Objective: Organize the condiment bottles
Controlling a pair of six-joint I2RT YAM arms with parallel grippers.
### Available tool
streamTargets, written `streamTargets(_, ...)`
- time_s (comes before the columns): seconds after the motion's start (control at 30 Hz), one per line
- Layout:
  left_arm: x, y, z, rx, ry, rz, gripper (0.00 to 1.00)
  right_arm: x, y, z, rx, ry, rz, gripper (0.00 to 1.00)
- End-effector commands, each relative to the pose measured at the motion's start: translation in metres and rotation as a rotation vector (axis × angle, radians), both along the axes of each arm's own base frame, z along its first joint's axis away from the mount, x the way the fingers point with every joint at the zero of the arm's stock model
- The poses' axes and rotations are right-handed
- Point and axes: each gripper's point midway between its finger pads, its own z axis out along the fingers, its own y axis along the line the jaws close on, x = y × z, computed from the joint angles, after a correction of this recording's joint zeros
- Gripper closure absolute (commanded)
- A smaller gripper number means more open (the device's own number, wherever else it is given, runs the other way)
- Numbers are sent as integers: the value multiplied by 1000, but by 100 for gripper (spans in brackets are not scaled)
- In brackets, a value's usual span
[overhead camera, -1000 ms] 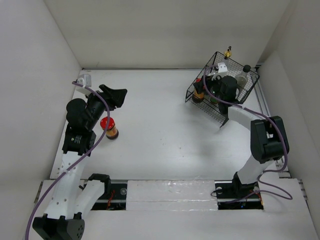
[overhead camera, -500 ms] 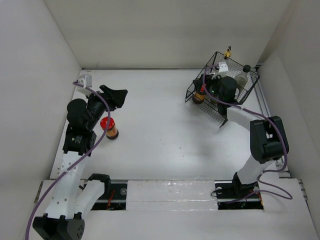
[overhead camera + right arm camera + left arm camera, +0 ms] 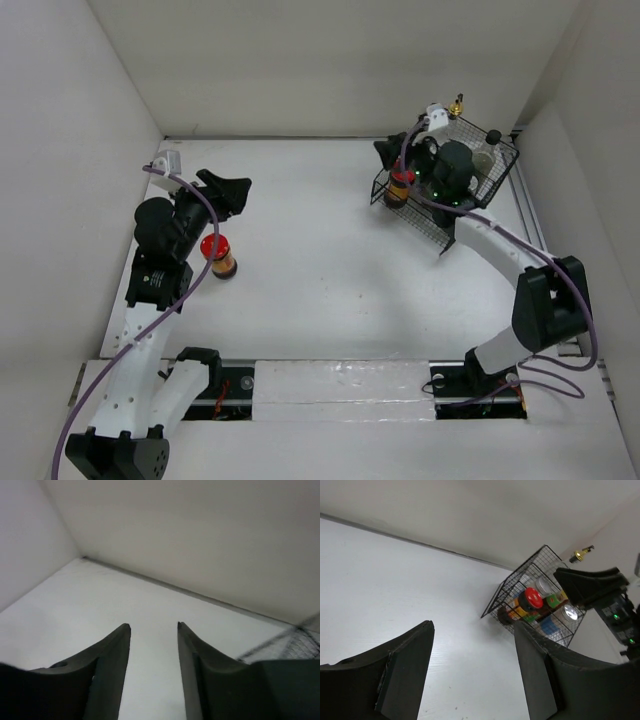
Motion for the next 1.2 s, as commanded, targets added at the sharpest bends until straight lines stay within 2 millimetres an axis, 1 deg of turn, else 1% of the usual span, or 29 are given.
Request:
streamTargets(0.0,2,23,12,-35,-5,141,39,-49,88,15,-42,-41,308,56)
streamTargets(0.03,2,28,15,-47,0,172,38,-61,108,12,-46,-38,383,68)
streamTargets(0.07,0,33,15,-59,6,200,38,-70,132,-9,-60,1,460,79)
streamTargets(0.1,1,38,17,-60,5,229,37,-87,156,-12,-63,-7,558,79)
streamTargets(0.13,-1,38,20,-71,-2,229,35,-113,189,-20,-69,5,661,75)
streamTargets(0.17,-1,38,20,-71,-2,229,35,-120,211,-34,-78,26,722,56)
streamTargets(0.2,-3,38,25,-75,-19,228,34,-130,227,-40,-83,35,775,43)
streamTargets(0.23,-7,39,29,-78,-31,228,34,-155,250,-46,-97,30,873,31)
streamTargets(0.27,-7,39,29,-78,-31,228,33,-162,262,-45,-98,30,912,13)
streamTargets(0.3,-10,39,32,-81,-42,227,33,-167,275,-65,-111,64,949,8)
streamTargets(0.33,-11,43,35,-84,-53,247,33,-176,285,-70,-113,69,990,4)
streamTargets(0.37,-12,43,39,-86,-62,246,33,-183,304,-82,-121,87,1023,1)
streamTargets(0.47,-16,45,45,-90,-74,257,33,-195,332,-102,-161,121,1067,1)
streamTargets(0.5,-16,45,45,-81,-76,257,33,-194,341,-98,-164,104,1068,1)
streamTargets(0.53,-16,45,44,-81,-76,257,33,-192,350,-117,-191,118,1068,1)
streamTargets(0.57,-16,45,44,-81,-76,257,33,-192,355,-128,-219,147,1058,1)
streamTargets(0.6,-15,45,43,-82,-79,257,33,-197,364,-133,-235,151,1066,1)
streamTargets(0.63,-15,45,43,-82,-79,257,33,-195,374,-126,-237,128,1063,1)
streamTargets(0.67,-15,44,43,-81,-79,248,33,-190,377,-146,-259,174,1051,1)
streamTargets(0.7,-15,44,43,-81,-79,248,33,-191,384,-150,-274,167,1038,1)
streamTargets(0.73,-15,44,43,-81,-79,248,33,-190,394,-141,-264,140,1034,1)
streamTargets(0.77,-15,44,45,-74,-90,248,33,-185,397,-151,-271,150,1019,1)
streamTargets(0.8,-15,44,45,-74,-90,248,33,-179,400,-153,-275,153,996,1)
streamTargets(0.83,-15,44,45,-74,-90,248,33,-177,403,-153,-272,148,996,1)
streamTargets(0.87,-15,44,45,-74,-90,248,33,-172,408,-144,-262,125,984,1)
streamTargets(0.9,-15,44,45,-74,-90,248,33,-168,411,-155,-260,147,975,1)
streamTargets(0.97,-18,44,48,-77,-99,248,33,-162,419,-150,-245,138,964,1)
streamTargets(1.0,-19,45,52,-70,-110,248,33,-162,422,-160,-243,160,975,1)
streamTargets(1.17,-21,45,54,-72,-119,248,33,-169,440,-155,-179,117,999,1)
